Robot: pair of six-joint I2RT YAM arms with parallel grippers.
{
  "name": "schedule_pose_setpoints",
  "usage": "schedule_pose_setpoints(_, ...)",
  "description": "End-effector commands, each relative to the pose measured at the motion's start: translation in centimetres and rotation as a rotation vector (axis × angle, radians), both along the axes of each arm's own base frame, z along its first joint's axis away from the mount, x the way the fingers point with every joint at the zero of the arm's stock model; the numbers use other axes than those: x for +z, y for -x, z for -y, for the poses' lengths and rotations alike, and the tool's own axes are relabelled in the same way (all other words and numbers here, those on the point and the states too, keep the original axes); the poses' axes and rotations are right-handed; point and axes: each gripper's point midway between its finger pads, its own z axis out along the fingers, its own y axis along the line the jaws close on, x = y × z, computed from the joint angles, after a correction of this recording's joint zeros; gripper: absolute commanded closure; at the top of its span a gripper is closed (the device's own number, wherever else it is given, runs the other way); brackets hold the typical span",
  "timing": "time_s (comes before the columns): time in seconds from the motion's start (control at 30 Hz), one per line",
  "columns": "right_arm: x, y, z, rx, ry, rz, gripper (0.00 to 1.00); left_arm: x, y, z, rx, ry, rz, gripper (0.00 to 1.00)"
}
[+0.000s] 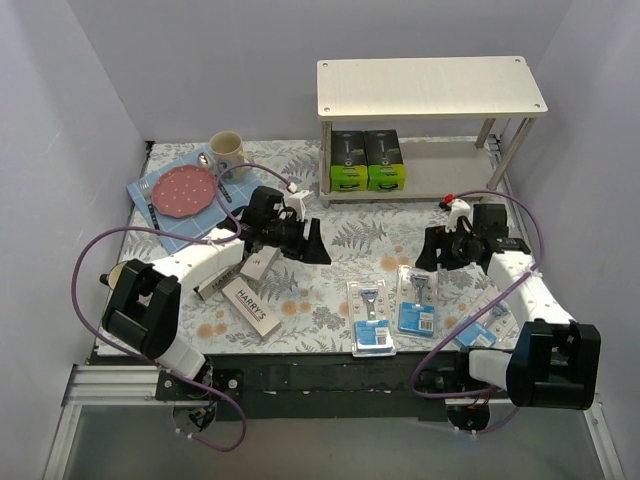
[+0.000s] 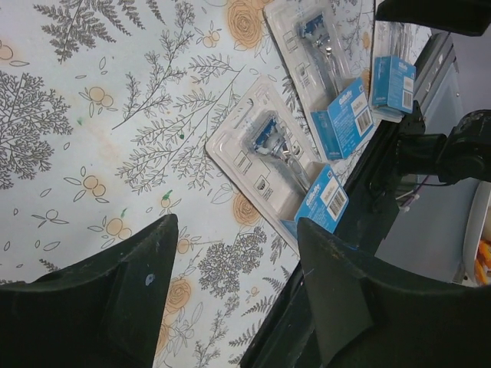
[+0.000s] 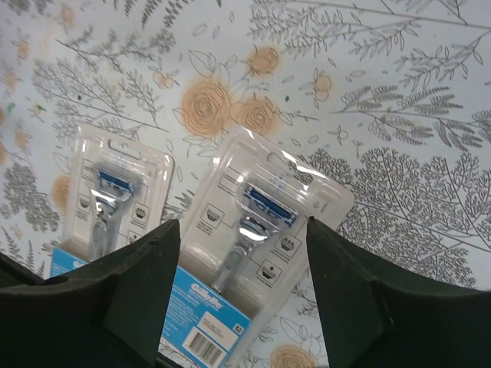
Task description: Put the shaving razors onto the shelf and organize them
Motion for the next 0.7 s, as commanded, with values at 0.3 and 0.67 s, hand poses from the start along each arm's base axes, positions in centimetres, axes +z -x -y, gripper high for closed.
schedule_pose_setpoints(0.3,-3.5,2.7,-1.5,0.121,0.159,-0.179,0.27,1.8,-1.6,0.3,0.021,-0.021,0.132,0.35)
schedule_pose_setpoints(0.67,-3.6,2.1,-0.3,-0.004,0.216,-0.238,0.25,0.6,-1.3,-0.8,0.027,-0.070,0.154,0.34)
